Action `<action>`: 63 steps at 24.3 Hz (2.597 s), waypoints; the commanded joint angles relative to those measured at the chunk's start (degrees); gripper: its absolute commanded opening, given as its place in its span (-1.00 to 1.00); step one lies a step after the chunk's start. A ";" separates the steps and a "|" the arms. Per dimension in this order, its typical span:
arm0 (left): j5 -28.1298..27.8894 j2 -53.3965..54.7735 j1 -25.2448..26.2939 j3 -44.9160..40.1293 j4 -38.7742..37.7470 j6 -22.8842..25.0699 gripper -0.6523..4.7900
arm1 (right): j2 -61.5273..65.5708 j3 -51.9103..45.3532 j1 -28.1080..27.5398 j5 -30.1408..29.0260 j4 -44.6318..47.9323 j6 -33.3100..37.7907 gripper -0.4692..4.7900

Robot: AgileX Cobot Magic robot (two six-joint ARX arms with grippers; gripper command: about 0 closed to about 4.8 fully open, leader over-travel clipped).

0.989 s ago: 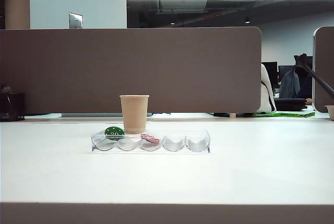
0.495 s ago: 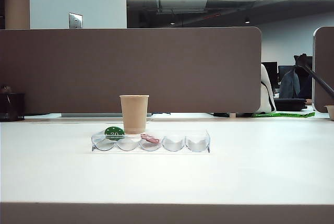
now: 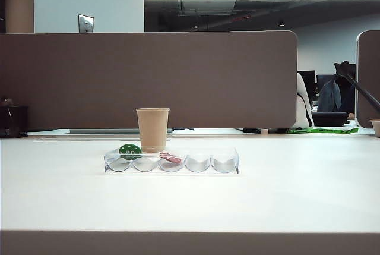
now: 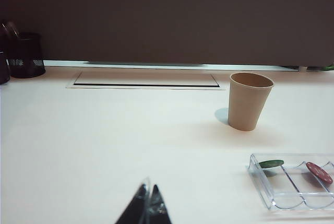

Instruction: Pick up the chip with the greater value and put it into the paper cup.

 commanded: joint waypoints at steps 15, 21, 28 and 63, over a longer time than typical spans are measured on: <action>0.02 0.04 -0.09 0.17 0.61 -0.13 -0.78 | -0.07 -0.09 3.78 10.91 0.94 2.08 -0.84; 0.02 0.04 -0.09 0.17 0.63 -0.13 -0.78 | -0.07 -0.09 3.78 10.84 0.98 2.56 -0.84; 0.02 0.04 -0.09 0.17 0.57 -0.09 -0.78 | -0.07 -0.09 3.80 10.75 0.28 2.56 -0.84; 0.20 0.04 0.00 0.17 0.55 -0.09 -0.78 | -0.07 -0.09 3.85 10.78 0.11 2.56 -0.84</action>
